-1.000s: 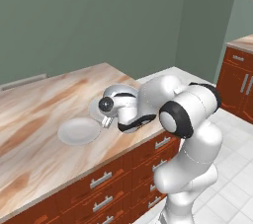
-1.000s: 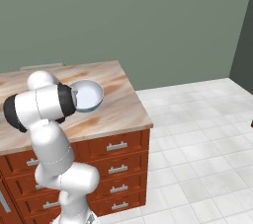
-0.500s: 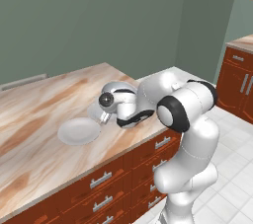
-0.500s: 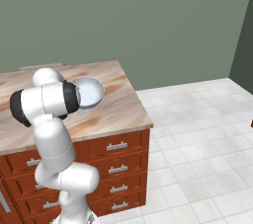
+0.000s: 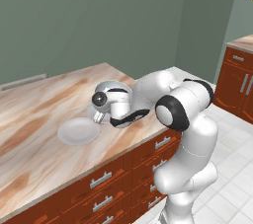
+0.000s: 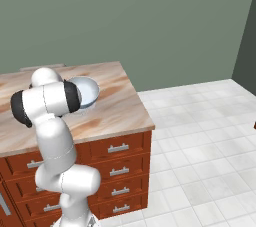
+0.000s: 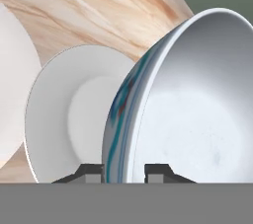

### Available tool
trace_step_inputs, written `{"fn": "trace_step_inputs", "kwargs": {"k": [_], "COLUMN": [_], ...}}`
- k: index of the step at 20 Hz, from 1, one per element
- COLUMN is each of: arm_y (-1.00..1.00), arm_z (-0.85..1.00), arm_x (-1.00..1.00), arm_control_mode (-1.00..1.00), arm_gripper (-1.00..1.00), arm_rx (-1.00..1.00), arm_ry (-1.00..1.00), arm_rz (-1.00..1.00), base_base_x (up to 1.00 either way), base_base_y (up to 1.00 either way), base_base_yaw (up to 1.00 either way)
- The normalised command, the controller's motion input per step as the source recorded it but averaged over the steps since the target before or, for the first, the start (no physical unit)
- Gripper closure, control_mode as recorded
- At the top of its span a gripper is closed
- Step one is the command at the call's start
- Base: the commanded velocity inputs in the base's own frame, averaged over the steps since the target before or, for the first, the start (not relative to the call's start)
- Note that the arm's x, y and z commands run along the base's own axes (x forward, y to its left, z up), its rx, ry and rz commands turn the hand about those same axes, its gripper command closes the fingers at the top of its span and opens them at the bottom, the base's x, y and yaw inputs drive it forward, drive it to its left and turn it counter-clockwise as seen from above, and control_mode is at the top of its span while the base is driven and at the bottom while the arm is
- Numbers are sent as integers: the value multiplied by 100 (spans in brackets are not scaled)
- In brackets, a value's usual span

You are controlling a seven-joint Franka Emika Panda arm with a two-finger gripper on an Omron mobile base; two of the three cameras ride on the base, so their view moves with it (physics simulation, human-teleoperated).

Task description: Move the bowls from the cabinet to the plates on the dining table.

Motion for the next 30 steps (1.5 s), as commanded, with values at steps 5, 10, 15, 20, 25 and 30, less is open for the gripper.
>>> {"fn": "trace_step_inputs", "kwargs": {"k": [5,10,15,20,25,30], "arm_y": [12,8,3,13,5,0], "arm_z": [-3,-18,-46,-34,-3,34], "arm_x": [0,0,0,1,0,-12], "arm_control_mode": [-100,-100,-100,-100,-100,-100], "arm_gripper": [100,100,100,-100,-100,-100], "arm_rx": [0,0,-3,-1,0,0], "arm_ry": [0,0,0,0,0,0], "arm_rz": [4,5,7,7,4,3], "base_base_x": [0,0,0,0,0,0], "base_base_y": [0,0,0,0,0,0], "base_base_yaw": [0,0,0,0,0,0]}}
